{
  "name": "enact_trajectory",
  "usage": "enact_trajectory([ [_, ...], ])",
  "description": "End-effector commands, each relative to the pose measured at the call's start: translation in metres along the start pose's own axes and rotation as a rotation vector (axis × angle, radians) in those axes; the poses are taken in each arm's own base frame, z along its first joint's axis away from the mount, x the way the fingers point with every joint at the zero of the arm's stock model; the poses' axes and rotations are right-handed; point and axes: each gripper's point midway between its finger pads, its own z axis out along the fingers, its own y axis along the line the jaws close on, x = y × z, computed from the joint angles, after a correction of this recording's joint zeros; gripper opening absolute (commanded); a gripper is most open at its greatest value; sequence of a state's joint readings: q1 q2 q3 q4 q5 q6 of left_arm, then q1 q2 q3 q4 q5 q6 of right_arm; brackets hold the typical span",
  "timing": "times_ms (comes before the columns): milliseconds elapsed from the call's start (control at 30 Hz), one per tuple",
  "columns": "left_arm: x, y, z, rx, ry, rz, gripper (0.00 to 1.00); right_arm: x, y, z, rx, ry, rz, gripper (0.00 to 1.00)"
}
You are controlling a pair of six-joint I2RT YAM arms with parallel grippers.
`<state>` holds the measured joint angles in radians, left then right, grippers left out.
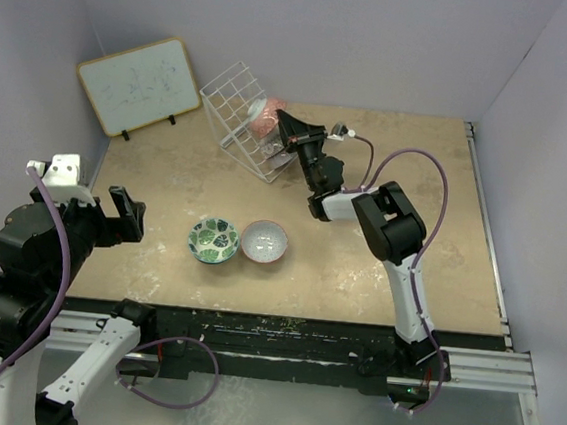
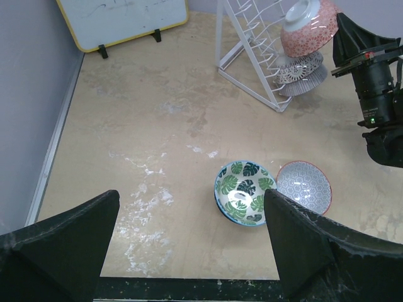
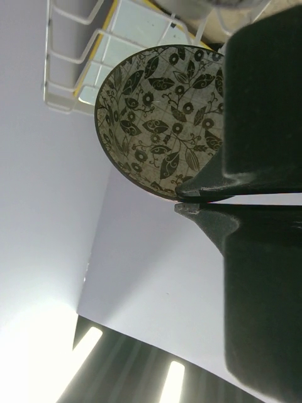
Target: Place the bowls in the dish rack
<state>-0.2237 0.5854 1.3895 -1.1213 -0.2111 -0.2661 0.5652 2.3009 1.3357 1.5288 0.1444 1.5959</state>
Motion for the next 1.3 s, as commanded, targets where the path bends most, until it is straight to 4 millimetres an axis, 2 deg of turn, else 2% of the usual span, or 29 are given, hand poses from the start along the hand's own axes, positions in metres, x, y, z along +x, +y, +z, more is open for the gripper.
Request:
enact_trajectory([
  [0, -0.007, 0.003, -0.005, -0.009, -0.034, 0.015, 0.99, -0.013, 0.080, 0.004, -0.284, -0.052, 0.109, 0.00],
  [533, -0.013, 0.004, -0.012, -0.009, -0.049, 0.013, 0.99, -0.018, 0.033, 0.002, -0.197, -0.029, 0.111, 0.00],
  [1000, -0.016, 0.003, -0.014, -0.003, -0.057, 0.007, 0.99, -0.022, 0.005, 0.011, -0.158, -0.003, 0.126, 0.00],
  [1067, -0.017, 0.003, -0.014, -0.003, -0.056, 0.007, 0.99, -0.023, 0.002, 0.011, -0.132, -0.012, 0.116, 0.07],
  [1167, -0.018, 0.003, -0.015, -0.003, -0.061, 0.001, 0.99, -0.026, 0.003, 0.008, -0.092, -0.028, 0.092, 0.27],
  [1267, -0.018, 0.002, -0.015, 0.000, -0.060, -0.004, 0.99, -0.027, 0.005, 0.003, -0.045, -0.031, 0.081, 0.43],
])
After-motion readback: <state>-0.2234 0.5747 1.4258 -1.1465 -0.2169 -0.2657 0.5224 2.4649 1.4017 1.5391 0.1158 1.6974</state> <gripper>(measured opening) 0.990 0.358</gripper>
